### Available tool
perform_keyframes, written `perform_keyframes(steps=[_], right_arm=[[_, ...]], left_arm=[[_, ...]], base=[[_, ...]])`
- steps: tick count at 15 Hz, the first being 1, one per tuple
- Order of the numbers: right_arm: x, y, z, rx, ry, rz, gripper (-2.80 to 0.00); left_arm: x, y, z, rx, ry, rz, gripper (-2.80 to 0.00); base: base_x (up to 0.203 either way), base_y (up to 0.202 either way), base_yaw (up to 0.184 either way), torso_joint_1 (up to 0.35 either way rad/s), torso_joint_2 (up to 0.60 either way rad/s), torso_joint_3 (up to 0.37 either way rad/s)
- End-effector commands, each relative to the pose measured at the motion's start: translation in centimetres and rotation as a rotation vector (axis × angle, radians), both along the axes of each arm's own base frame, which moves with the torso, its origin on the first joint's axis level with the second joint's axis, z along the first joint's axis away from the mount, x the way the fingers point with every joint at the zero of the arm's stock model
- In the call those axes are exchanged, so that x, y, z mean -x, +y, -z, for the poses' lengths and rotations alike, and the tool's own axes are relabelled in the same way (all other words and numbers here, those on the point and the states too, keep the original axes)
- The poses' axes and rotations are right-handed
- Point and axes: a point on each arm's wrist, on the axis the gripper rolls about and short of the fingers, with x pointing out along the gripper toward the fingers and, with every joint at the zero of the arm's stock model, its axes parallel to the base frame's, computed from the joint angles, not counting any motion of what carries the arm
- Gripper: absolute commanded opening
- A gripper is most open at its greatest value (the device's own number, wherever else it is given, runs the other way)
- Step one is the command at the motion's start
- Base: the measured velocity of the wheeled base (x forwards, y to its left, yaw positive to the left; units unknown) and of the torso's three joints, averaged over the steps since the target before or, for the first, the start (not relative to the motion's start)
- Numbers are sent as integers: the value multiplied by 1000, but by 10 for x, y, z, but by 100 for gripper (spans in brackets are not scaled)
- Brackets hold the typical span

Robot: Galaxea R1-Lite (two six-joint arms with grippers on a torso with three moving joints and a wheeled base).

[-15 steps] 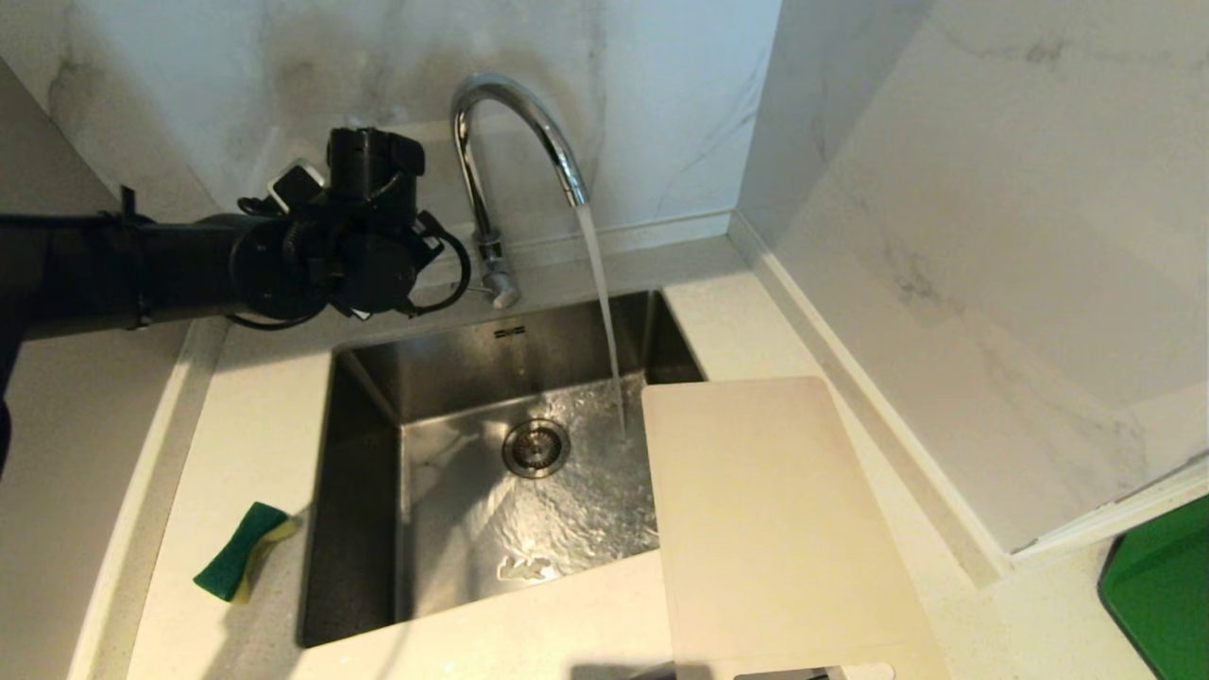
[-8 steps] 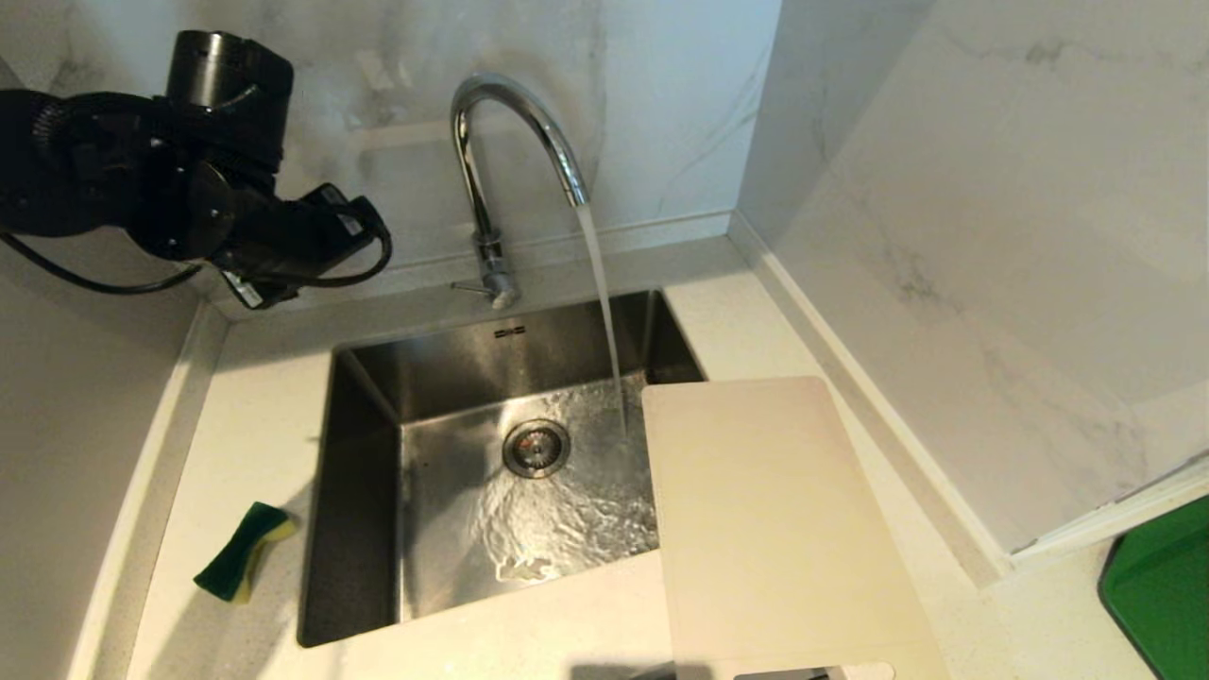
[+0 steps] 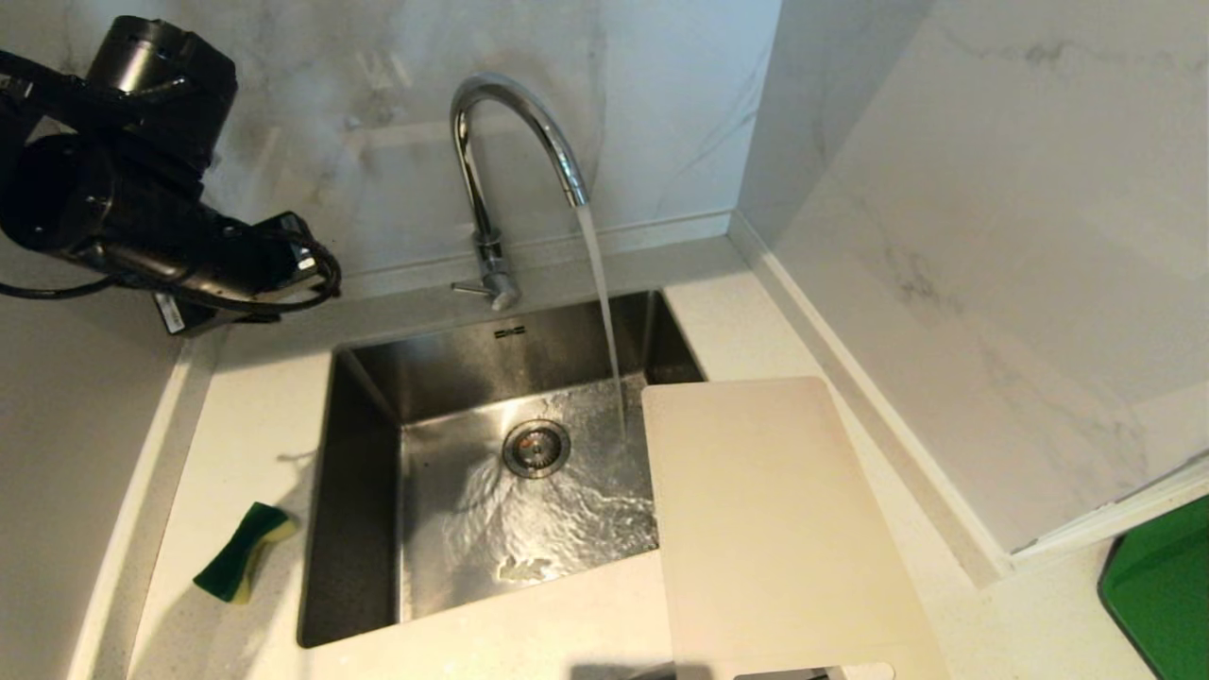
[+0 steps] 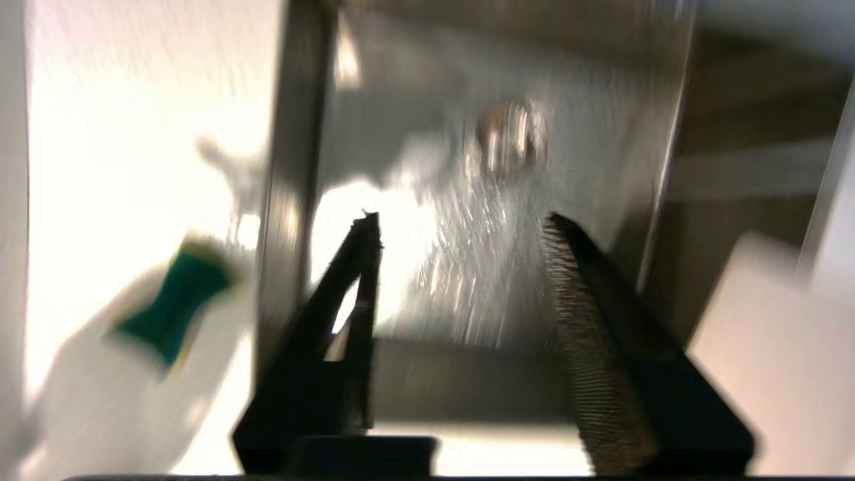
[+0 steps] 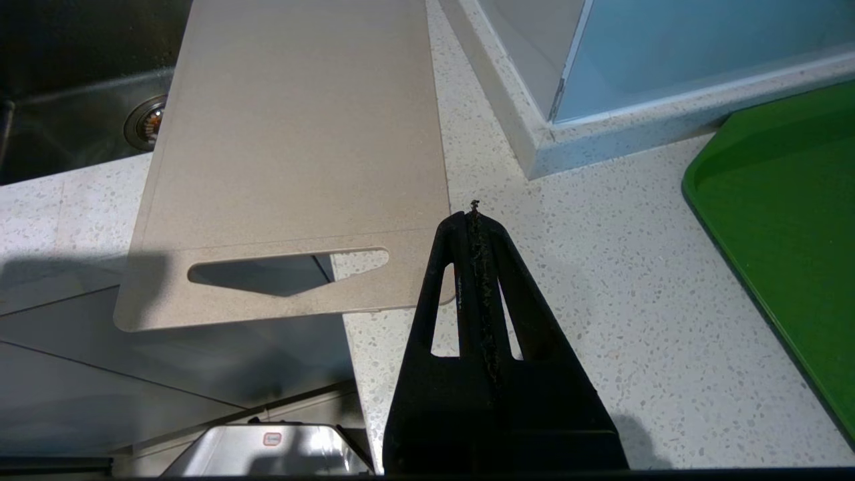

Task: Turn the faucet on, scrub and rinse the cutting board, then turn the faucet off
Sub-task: Pick up the cleaning cloth

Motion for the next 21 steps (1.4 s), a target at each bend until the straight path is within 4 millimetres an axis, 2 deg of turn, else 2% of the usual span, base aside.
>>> perform_keyframes(steps=[1, 4, 9, 11, 16, 21], right_arm=[[0, 0, 0, 0, 0, 1, -280], [0, 0, 0, 0, 0, 0, -280], [0, 0, 0, 0, 0, 0, -280], [0, 0, 0, 0, 0, 0, -280], [0, 0, 0, 0, 1, 0, -280], [0, 0, 0, 0, 0, 0, -280]], left_arm=[[20, 17, -4, 12, 97, 59, -280], [22, 33, 11, -33, 173, 39, -280], [52, 54, 33, -113, 284, 135, -280], [63, 58, 42, -155, 312, 182, -280], [72, 64, 63, -167, 366, 176, -280], [73, 64, 69, -170, 383, 178, -280]], base=[[0, 0, 0, 0, 0, 0], [0, 0, 0, 0, 0, 0], [0, 0, 0, 0, 0, 0], [0, 0, 0, 0, 0, 0], [0, 0, 0, 0, 0, 0], [0, 0, 0, 0, 0, 0]])
